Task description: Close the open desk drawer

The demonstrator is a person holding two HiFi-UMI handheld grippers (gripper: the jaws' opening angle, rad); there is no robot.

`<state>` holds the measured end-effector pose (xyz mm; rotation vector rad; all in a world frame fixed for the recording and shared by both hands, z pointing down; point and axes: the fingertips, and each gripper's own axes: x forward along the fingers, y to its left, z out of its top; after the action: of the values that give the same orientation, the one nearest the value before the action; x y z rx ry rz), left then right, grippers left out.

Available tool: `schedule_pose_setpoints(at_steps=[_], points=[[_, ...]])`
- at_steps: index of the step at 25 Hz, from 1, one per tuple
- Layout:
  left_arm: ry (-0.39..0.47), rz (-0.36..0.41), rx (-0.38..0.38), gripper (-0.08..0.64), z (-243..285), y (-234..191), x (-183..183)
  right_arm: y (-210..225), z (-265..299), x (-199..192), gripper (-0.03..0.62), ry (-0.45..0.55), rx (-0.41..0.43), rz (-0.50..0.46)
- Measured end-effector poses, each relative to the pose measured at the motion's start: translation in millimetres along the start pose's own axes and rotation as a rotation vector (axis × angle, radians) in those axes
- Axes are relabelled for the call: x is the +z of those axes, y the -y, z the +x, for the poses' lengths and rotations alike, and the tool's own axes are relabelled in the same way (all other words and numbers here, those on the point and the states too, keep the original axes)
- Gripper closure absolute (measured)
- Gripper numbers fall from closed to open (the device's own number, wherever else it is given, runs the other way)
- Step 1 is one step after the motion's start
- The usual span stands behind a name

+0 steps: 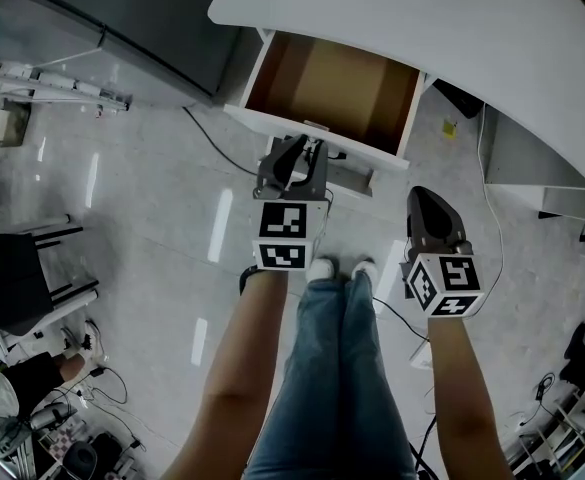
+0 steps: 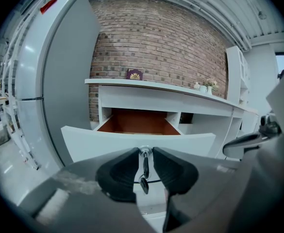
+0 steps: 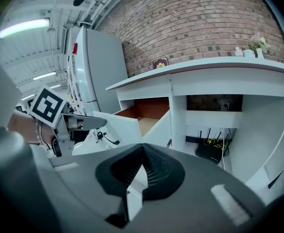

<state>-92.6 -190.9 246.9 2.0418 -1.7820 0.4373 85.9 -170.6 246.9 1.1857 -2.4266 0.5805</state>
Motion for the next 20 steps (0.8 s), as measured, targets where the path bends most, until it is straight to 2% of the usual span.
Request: schedule_pose_setpoints(at_steps=[20], points=[[-0.010,-0.027,0.007,0.460,55,-2,27,18,13,14,0.594,0.015,-0.026,0.004]])
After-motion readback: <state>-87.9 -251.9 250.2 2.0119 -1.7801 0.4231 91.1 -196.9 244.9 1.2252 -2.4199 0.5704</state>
